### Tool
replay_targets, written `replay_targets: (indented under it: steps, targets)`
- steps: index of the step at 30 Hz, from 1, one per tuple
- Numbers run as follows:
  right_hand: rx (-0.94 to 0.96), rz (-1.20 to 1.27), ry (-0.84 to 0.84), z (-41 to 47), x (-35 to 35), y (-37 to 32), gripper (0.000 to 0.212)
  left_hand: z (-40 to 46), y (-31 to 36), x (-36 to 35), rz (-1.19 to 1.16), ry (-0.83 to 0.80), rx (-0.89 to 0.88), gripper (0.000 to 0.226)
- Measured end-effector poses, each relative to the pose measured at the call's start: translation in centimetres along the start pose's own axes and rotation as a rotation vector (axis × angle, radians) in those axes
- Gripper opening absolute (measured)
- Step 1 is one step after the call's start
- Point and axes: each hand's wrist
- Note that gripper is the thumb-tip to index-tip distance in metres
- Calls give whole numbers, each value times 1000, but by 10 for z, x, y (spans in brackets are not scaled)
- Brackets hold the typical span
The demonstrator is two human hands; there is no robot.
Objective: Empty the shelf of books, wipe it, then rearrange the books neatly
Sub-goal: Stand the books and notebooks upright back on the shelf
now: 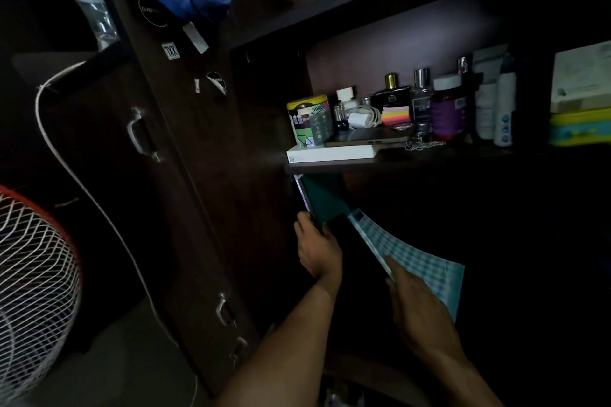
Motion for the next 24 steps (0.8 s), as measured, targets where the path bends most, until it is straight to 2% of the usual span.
replay_targets:
  steps: [3, 8, 11, 14, 16, 17, 19, 20, 21, 22, 24]
  targets:
    - [4, 28, 14, -2, -1, 1, 48, 6, 2, -4, 15, -22, 15, 26]
    - [10, 58, 51, -2, -3, 4, 48, 19, 0, -4, -7, -58, 47, 43]
    - [33, 75, 81, -2, -5, 6, 47, 17, 3, 2, -17, -71, 87, 44]
    - [11, 127, 97, 0, -6, 9, 45, -5, 6, 14, -176, -113, 63, 39]
    - [14, 154, 114, 1, -8, 11, 44, -35, 9, 29, -428, -281, 69, 41]
    - [28, 149, 113, 1, -9, 11, 44, -52, 12, 40, -533, -441, 91, 48]
    - [94, 137, 70, -2, -8, 8, 46, -79, 19, 57, -584, -759, 129, 69]
    - [120, 162, 29, -5, -7, 5, 44, -88, 20, 61, -591, -836, 156, 78]
    - [139, 194, -12, -6, -5, 2, 41, -94, 22, 63, -591, -848, 172, 83]
    - [157, 198, -40, -7, -4, -1, 39, -95, 22, 63, -578, -803, 165, 78]
    - [231, 140, -46, -6, -5, -3, 41, -89, 28, 64, -516, -642, 168, 44]
Point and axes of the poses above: each hand's wrist, its own z-axis towards the middle knuckle, its own x-axis out of the back of the hand, y = z × x, and after that the axes turned 4 degrees about -y, right-handed
